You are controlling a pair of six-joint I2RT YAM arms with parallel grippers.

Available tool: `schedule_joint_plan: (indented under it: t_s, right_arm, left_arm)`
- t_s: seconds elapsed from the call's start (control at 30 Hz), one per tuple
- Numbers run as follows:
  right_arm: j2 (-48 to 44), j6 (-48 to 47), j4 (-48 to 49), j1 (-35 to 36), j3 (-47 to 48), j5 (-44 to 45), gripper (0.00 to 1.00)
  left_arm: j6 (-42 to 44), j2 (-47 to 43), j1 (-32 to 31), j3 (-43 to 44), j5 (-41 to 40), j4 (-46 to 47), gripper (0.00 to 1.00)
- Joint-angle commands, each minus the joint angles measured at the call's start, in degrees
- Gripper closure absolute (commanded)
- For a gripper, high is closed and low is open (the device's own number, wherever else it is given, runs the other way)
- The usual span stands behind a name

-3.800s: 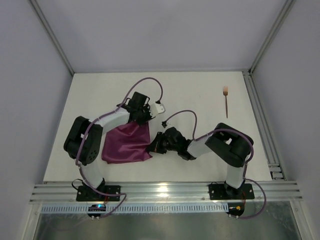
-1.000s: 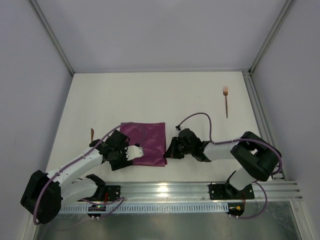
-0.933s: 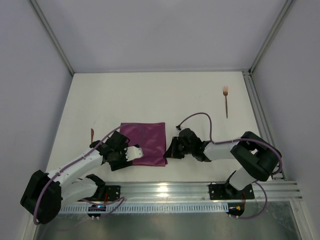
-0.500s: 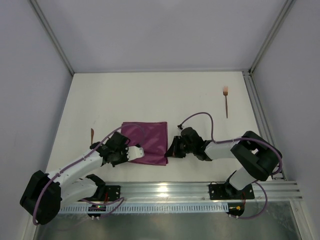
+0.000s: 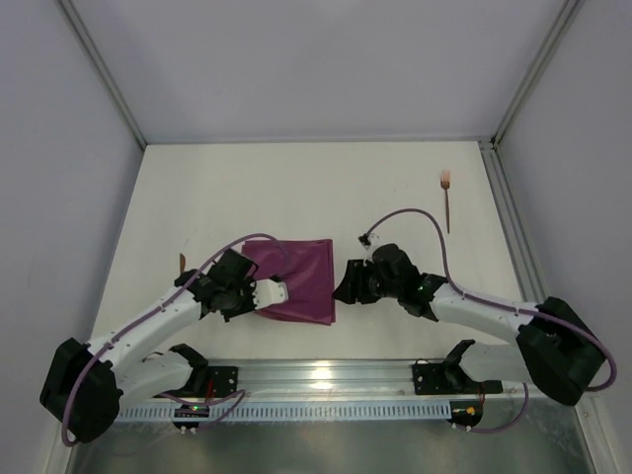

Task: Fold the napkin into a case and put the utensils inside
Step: Move the lower triangle-folded napkin to the center of the board.

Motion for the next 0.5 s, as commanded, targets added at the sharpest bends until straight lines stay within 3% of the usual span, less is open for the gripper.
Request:
schedule_joint_plan:
  t_s: [0.0, 0.1, 0.13, 0.23, 0.3, 0.47]
  right_arm:
    - [-9.4, -19.1, -5.7, 1.6, 4.5, 6.9, 0.47]
    - [-14.5, -32.4, 0.9, 10.1, 3.5, 12.5, 0.45]
    - [-14.9, -42.8, 2.7, 12.8, 2.1, 14.6, 0.44]
    - [-12.9, -59.7, 9.2, 22.0, -1.3, 18.2, 0.40]
    - [-8.7, -65.0, 14.3, 27.7, -3.0, 22.6, 0.39]
    - [1.6, -69.7, 23.1, 31.5, -3.0, 30.3, 0.35]
  left_arm:
    - [1.1, 1.0, -0.2, 4.7, 4.3, -5.1, 1.00]
    - [1.2, 2.2, -0.2, 6.0, 4.8, -6.3, 1.00]
    - [1.5, 2.4, -0.2, 6.1, 4.5, -6.8, 1.00]
    - [1.7, 2.9, -0.2, 6.4, 4.1, -7.0, 1.00]
    - [1.9, 3.5, -0.2, 6.8, 4.2, -7.8, 1.00]
    - [3.2, 4.7, -0.2, 7.7, 4.4, -9.9, 1.00]
